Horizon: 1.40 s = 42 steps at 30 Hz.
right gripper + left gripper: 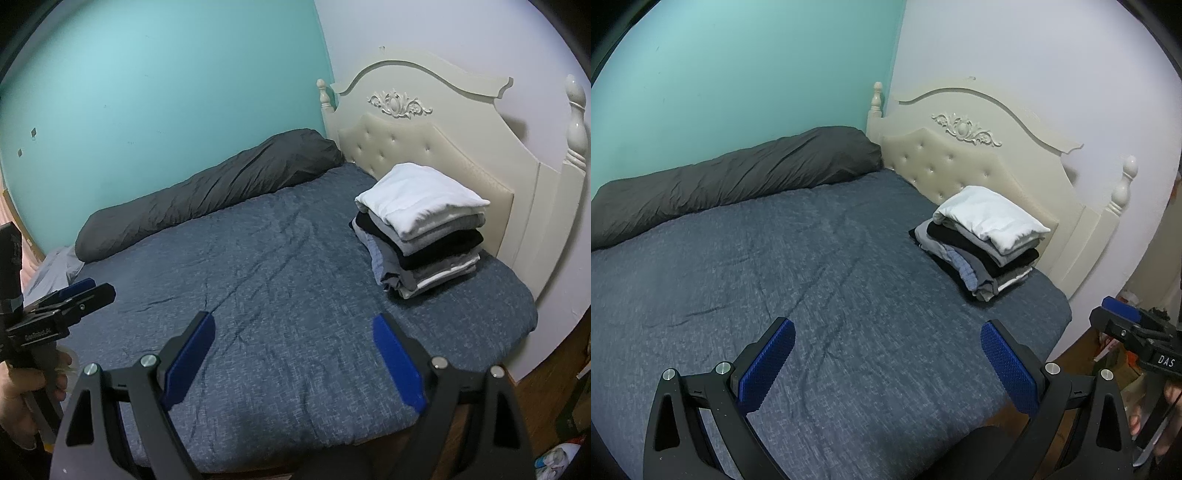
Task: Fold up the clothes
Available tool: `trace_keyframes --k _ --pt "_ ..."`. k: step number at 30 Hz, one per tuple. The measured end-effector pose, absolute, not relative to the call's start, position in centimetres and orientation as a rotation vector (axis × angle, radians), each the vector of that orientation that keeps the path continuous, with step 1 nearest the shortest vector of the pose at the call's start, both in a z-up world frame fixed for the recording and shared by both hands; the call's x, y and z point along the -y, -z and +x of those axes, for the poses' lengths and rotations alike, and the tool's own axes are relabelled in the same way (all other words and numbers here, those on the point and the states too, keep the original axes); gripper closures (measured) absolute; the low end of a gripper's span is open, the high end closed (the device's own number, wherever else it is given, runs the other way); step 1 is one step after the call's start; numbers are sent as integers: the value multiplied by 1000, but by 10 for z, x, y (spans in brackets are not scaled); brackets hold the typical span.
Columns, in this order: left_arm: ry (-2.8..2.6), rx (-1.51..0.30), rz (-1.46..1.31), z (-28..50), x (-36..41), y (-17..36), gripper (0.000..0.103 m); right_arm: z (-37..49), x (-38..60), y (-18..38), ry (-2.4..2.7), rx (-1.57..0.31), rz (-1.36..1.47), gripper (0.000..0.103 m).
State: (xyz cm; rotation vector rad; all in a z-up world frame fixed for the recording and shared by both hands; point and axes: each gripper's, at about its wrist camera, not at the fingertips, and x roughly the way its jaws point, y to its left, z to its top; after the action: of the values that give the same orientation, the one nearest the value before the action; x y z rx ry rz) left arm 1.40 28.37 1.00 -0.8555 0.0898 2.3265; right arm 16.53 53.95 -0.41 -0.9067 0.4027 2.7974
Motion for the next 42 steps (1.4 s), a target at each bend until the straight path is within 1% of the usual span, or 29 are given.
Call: trace_keyframes --k 42 --pt "-2382 -97 -820 -14 -309 -16 0 134 -563 3 -2767 -360 -887 15"
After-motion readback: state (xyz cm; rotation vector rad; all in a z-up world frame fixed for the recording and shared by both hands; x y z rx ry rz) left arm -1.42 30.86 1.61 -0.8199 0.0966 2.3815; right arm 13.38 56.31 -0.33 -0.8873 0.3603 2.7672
